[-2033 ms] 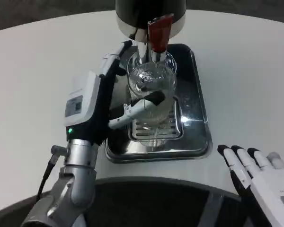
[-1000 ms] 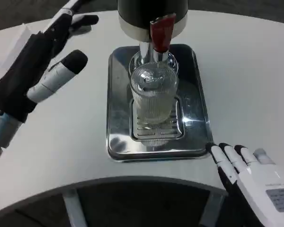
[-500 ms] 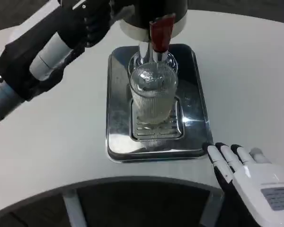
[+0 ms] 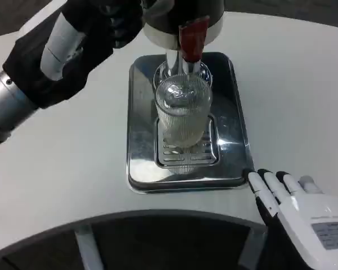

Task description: Grasp the cup under the faucet to collect the drink, then remove the cup.

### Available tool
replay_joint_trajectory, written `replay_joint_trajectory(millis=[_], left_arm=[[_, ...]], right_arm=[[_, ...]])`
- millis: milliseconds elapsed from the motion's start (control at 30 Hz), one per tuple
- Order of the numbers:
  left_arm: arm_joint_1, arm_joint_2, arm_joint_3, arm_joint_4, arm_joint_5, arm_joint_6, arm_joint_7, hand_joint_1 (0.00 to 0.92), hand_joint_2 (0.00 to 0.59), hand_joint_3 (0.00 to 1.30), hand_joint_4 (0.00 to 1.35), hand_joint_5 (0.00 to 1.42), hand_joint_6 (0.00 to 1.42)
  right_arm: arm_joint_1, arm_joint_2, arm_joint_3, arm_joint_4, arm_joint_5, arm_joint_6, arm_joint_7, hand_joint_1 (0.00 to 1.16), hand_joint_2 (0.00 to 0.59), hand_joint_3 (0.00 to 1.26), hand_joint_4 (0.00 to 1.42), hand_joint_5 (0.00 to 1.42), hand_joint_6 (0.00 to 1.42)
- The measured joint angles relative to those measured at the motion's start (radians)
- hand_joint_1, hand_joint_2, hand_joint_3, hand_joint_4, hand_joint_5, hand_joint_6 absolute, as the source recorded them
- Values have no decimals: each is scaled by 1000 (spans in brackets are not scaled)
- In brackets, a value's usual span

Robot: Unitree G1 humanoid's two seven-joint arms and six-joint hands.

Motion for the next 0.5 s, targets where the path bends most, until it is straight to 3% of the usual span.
replay_joint_trajectory(millis=[500], left_arm=[[-126, -71, -21, 198, 41, -3, -100, 0, 68, 0, 0, 0, 0]], right_arm=[[-7, 18, 16, 3, -25, 8, 3, 680, 264, 0, 0, 0, 0]])
